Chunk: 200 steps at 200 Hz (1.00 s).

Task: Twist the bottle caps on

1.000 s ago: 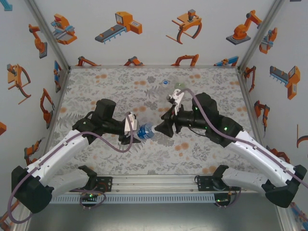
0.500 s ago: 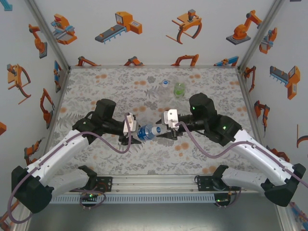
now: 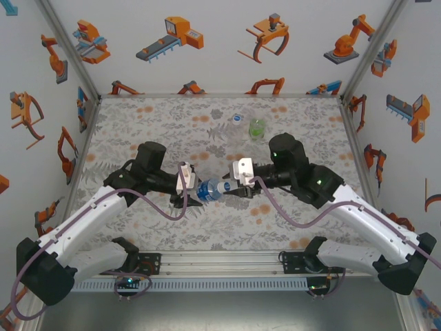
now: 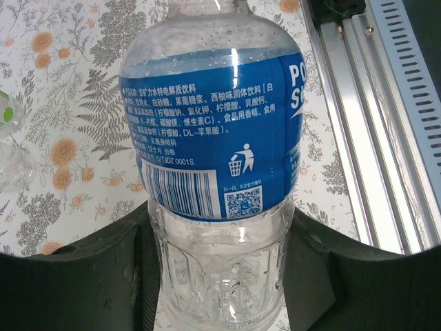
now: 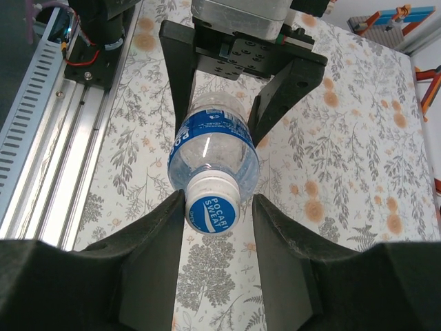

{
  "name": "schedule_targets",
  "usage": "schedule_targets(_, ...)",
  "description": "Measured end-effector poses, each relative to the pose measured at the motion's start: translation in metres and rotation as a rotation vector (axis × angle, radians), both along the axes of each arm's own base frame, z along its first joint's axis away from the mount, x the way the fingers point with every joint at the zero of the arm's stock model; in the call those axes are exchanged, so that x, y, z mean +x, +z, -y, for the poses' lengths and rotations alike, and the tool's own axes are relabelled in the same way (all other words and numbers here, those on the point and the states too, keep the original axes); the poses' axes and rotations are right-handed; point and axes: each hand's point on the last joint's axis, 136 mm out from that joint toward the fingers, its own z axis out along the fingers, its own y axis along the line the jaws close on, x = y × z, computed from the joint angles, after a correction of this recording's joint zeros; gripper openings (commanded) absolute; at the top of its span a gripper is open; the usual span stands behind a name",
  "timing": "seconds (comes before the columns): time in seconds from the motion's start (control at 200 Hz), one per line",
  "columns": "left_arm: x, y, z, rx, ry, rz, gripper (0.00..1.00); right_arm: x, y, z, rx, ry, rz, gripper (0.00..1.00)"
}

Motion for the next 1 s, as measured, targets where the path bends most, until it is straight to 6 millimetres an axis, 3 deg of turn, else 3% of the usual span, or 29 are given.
schedule_targets(0.23, 0.0, -0.001, 0.0, 0.002, 0.0, -0.002, 0.0, 0.001, -0.009, -0.001, -0.028, -0.003, -0.022, 0.36)
schedule_targets(0.325, 0.0, -0.001, 0.0, 0.004, 0.001, -0.005, 0.0, 0.003, -0.01, -0.001, -0.035, -0.014, -0.037, 0.28)
schedule_targets(0.436, 0.0, -0.002, 0.0, 0.005, 0.0, -0.007, 0.0, 0.007, -0.01, -0.002, -0.03, -0.069, -0.12, 0.12)
schedule_targets(0.531, 0.003, -0.004, -0.002, 0.019, 0.016, -0.01, 0.0, 0.021, -0.011, -0.004, -0.002, -0.205, -0.307, 0.0)
schedule_targets(0.831, 0.016, -0.018, -0.005, 0.08, 0.085, -0.019, 0.0, 0.07, -0.042, 0.007, 0.116, -0.812, -1.146, 0.0)
schedule_targets(0.941, 0.019, -0.02, -0.006, 0.09, 0.1, -0.022, 0.0, 0.078, -0.049, 0.011, 0.124, -0.948, -1.314, 0.0)
schedule_targets(1.001, 0.02, -0.02, -0.006, 0.091, 0.107, -0.021, 0.0, 0.08, -0.051, 0.012, 0.125, -0.989, -1.356, 0.09)
